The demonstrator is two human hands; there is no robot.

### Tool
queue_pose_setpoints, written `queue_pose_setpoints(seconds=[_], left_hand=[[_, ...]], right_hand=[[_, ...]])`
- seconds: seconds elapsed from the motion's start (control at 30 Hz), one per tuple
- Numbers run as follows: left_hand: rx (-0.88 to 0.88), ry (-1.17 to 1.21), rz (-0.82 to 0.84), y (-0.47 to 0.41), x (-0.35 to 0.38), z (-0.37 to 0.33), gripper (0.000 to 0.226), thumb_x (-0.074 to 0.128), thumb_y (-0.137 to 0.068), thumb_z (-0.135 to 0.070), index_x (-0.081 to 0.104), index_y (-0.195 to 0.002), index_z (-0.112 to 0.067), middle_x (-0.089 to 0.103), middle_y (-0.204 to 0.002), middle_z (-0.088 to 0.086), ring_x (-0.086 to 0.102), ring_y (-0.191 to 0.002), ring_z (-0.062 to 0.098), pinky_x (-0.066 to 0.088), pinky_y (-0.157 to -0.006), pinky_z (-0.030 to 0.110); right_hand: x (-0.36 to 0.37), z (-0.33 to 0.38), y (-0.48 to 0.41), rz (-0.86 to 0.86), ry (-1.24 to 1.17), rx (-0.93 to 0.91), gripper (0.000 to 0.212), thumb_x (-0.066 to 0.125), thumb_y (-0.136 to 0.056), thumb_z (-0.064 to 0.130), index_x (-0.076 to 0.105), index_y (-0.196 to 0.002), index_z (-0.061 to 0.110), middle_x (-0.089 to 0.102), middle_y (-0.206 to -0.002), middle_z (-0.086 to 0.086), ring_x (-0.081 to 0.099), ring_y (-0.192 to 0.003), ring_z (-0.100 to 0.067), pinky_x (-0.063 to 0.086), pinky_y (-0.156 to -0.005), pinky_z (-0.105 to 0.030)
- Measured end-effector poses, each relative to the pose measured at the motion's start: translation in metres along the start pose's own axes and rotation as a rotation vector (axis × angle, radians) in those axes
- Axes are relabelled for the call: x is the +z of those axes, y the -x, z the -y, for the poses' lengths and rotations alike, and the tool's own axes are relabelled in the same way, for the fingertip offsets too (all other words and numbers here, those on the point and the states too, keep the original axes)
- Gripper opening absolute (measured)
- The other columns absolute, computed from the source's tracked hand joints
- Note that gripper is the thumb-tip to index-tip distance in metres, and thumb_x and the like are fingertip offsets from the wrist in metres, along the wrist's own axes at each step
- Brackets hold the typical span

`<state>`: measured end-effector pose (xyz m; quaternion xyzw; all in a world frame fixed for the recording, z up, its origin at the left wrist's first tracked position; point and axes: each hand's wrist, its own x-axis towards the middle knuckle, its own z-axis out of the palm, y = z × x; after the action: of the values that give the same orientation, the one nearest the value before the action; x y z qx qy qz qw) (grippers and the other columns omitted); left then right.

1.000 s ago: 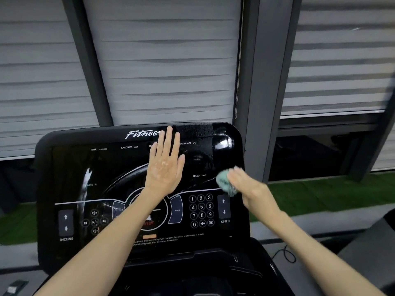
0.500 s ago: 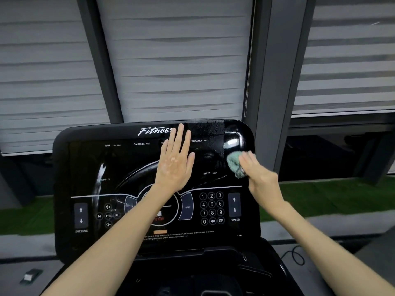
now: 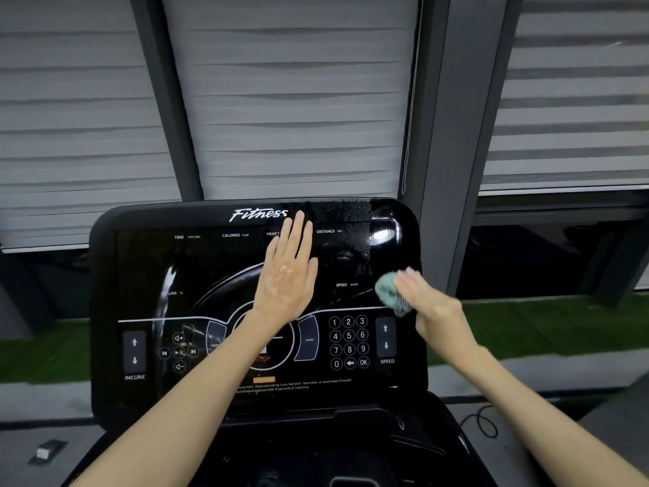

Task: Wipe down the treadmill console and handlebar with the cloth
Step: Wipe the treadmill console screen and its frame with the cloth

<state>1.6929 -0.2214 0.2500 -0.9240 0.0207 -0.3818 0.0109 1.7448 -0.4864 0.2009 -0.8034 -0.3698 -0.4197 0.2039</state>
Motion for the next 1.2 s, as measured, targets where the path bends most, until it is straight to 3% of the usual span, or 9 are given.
queue_pose_setpoints(seconds=[0.17, 0.3, 0.47, 0.57, 0.7, 0.77, 0.87, 1.03, 1.2], left_hand=[[0.019, 0.002, 0.003, 0.000, 0.002, 0.003, 0.059, 0.029, -0.101, -0.029, 0.016, -0.154, -0.006, 0.007, -0.163, 0.011, 0.006, -0.150, 0.025, 0.018, -0.120, 0.040], [0.011, -0.004, -0.003, 0.000, 0.003, 0.003, 0.059, 0.029, -0.101, -0.028, 0.016, -0.154, -0.006, 0.007, -0.163, 0.010, 0.005, -0.151, 0.025, 0.017, -0.120, 0.039], [0.005, -0.008, -0.012, 0.000, 0.002, -0.001, 0.059, 0.028, -0.099, -0.028, 0.019, -0.153, -0.004, 0.009, -0.162, 0.012, 0.007, -0.150, 0.026, 0.017, -0.119, 0.040], [0.001, -0.026, -0.011, 0.001, 0.002, -0.002, 0.060, 0.027, -0.099, -0.028, 0.018, -0.153, -0.004, 0.009, -0.162, 0.013, 0.008, -0.150, 0.028, 0.019, -0.119, 0.041], [-0.016, -0.034, -0.001, 0.000, 0.003, -0.005, 0.060, 0.025, -0.099, -0.027, 0.017, -0.153, -0.003, 0.007, -0.163, 0.013, 0.008, -0.150, 0.029, 0.020, -0.119, 0.043], [-0.017, -0.038, 0.001, 0.000, 0.003, -0.006, 0.060, 0.027, -0.099, -0.025, 0.016, -0.153, -0.003, 0.007, -0.163, 0.014, 0.008, -0.150, 0.029, 0.020, -0.118, 0.044], [-0.013, -0.050, 0.006, -0.001, 0.002, -0.005, 0.060, 0.029, -0.099, -0.024, 0.016, -0.153, -0.002, 0.006, -0.163, 0.014, 0.008, -0.150, 0.029, 0.020, -0.118, 0.044], [-0.005, -0.033, 0.010, -0.001, 0.000, -0.004, 0.061, 0.022, -0.098, -0.028, 0.017, -0.153, -0.003, 0.008, -0.162, 0.013, 0.009, -0.150, 0.029, 0.020, -0.118, 0.043], [0.001, -0.037, 0.017, -0.001, 0.000, -0.001, 0.060, 0.024, -0.099, -0.029, 0.017, -0.153, -0.003, 0.007, -0.163, 0.013, 0.008, -0.150, 0.028, 0.021, -0.118, 0.042]], right_hand=[[-0.008, -0.014, -0.080, -0.081, 0.056, -0.041, 0.066, 0.024, -0.065, -0.005, 0.067, -0.116, -0.001, 0.067, -0.119, -0.015, 0.063, -0.109, -0.035, 0.058, -0.070, -0.034], [-0.014, -0.019, -0.109, -0.062, 0.115, -0.076, 0.069, 0.019, -0.066, -0.002, 0.065, -0.118, -0.001, 0.067, -0.119, -0.017, 0.064, -0.108, -0.038, 0.058, -0.062, -0.039], [-0.007, -0.005, -0.062, -0.024, 0.108, -0.062, 0.062, 0.027, -0.070, -0.015, 0.061, -0.122, -0.004, 0.062, -0.126, -0.019, 0.057, -0.118, -0.038, 0.059, -0.070, -0.039], [0.004, 0.007, 0.004, -0.003, 0.040, -0.053, 0.065, 0.042, -0.068, -0.030, 0.055, -0.126, -0.004, 0.058, -0.131, -0.021, 0.053, -0.122, -0.039, 0.053, -0.091, -0.035], [0.010, 0.028, 0.113, 0.165, -0.012, -0.087, 0.055, 0.023, -0.087, -0.016, 0.047, -0.133, 0.000, 0.049, -0.139, -0.017, 0.049, -0.129, -0.034, 0.033, -0.113, -0.030], [0.010, 0.036, 0.148, 0.264, 0.004, -0.120, 0.057, 0.014, -0.091, -0.011, 0.050, -0.133, 0.002, 0.054, -0.137, -0.014, 0.044, -0.134, -0.028, 0.037, -0.110, -0.030], [0.004, 0.035, 0.146, 0.300, 0.003, -0.132, 0.060, 0.025, -0.079, -0.014, 0.064, -0.122, 0.002, 0.063, -0.128, -0.009, 0.046, -0.131, -0.022, 0.049, -0.099, -0.032], [-0.013, 0.026, 0.062, 0.166, 0.070, -0.147, 0.046, 0.035, -0.077, -0.010, 0.068, -0.109, -0.002, 0.066, -0.113, -0.013, 0.059, -0.113, -0.032, 0.049, -0.097, -0.035], [-0.012, 0.001, -0.036, 0.099, 0.222, -0.096, 0.052, 0.043, -0.072, -0.017, 0.062, -0.118, -0.001, 0.063, -0.122, -0.013, 0.057, -0.117, -0.032, 0.052, -0.088, -0.036]])
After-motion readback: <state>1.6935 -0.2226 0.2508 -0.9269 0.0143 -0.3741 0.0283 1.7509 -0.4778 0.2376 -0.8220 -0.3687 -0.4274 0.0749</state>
